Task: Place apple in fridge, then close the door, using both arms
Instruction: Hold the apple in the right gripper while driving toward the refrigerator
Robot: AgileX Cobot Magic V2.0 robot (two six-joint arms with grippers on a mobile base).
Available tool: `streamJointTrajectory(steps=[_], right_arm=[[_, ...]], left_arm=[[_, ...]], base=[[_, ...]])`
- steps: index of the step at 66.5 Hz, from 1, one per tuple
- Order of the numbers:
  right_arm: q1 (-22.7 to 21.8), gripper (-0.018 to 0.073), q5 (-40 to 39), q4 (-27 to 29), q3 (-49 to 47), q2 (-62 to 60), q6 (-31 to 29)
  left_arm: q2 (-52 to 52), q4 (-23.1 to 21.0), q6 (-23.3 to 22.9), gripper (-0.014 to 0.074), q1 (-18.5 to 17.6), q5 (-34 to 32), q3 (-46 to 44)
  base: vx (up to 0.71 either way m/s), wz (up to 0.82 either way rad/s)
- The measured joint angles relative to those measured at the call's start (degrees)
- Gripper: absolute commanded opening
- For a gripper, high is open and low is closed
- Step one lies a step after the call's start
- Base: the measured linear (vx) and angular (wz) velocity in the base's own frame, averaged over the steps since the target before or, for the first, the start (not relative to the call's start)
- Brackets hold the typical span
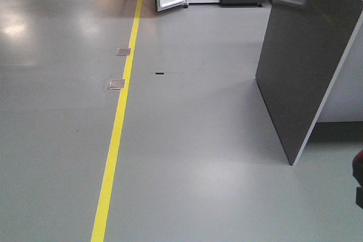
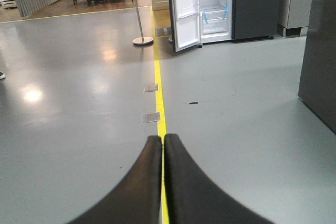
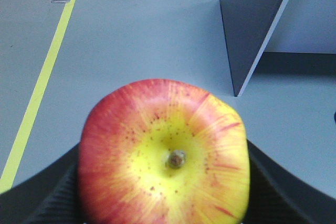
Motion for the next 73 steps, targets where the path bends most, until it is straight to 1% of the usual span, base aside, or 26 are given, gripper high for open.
streamJointTrajectory(steps=[38,73], right_arm=[[0.0,0.0153,0.13,0.0,0.0,0.0,0.0],[0.0,0.0153,0.24,0.0,0.0,0.0,0.0]], left_arm=[[0.0,0.0,-0.05,-0.0006,0.0,0.0,0.0],[0.0,0.0,-0.05,-0.0006,0.0,0.0,0.0]], base=[[0.07,0.0],[0.16,-0.04]])
